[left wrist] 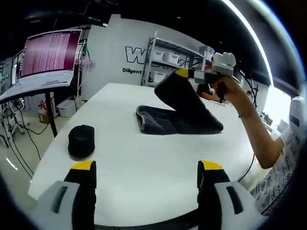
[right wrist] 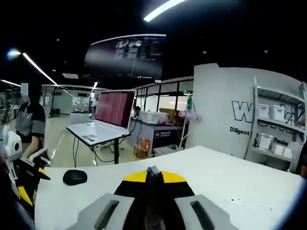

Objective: Fold the towel on the table until its edges align and the towel forms a compact rectangular stack.

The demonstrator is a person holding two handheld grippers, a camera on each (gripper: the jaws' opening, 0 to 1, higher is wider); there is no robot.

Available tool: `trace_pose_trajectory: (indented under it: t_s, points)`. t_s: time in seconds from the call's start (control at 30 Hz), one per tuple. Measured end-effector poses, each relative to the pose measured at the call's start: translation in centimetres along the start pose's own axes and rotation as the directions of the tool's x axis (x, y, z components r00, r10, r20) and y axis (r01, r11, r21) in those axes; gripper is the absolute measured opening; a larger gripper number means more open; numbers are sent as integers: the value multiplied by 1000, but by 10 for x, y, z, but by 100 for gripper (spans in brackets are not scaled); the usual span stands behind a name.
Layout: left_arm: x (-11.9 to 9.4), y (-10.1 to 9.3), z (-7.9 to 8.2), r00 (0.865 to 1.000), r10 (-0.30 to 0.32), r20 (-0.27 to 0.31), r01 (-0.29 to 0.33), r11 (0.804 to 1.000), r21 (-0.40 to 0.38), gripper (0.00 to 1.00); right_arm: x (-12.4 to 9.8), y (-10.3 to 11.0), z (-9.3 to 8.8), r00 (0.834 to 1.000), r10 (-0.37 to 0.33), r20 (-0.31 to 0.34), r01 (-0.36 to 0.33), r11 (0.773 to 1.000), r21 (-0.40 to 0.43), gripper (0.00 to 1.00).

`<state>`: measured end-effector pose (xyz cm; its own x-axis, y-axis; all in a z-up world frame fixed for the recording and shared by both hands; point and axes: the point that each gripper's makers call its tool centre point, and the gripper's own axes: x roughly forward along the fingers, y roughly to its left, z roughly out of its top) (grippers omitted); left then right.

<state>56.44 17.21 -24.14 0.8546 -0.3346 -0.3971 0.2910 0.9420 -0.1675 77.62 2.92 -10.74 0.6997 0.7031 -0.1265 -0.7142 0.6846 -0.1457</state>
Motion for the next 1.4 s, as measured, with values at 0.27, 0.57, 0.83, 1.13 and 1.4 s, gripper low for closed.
trace_pose_trajectory:
  t_s: [0.27, 0.57, 0.83, 1.13, 1.4]
  points:
    - [1, 1, 0, 1000, -1, 1, 1, 1000, -4, 91, 27, 46, -28, 991, 105, -78, -107, 994, -27, 8]
    - [2, 2, -3, 1000, 2, -8, -2, 1000, -12, 91, 42, 92, -94, 951, 213, -225, -218, 976, 4, 9]
    - [6, -1, -5, 1000, -8, -16, 8, 1000, -10, 91, 33, 106, -129, 919, 261, -297, -259, 965, 46, 21]
    - [10, -7, -6, 999, -22, -26, 22, 1000, -3, 91, 17, 92, -138, 916, 234, -325, -219, 972, 85, 48]
    - [15, -16, 0, 999, -40, -30, 41, 999, 16, 91, -11, 65, -136, 922, 194, -334, -162, 979, 122, 76]
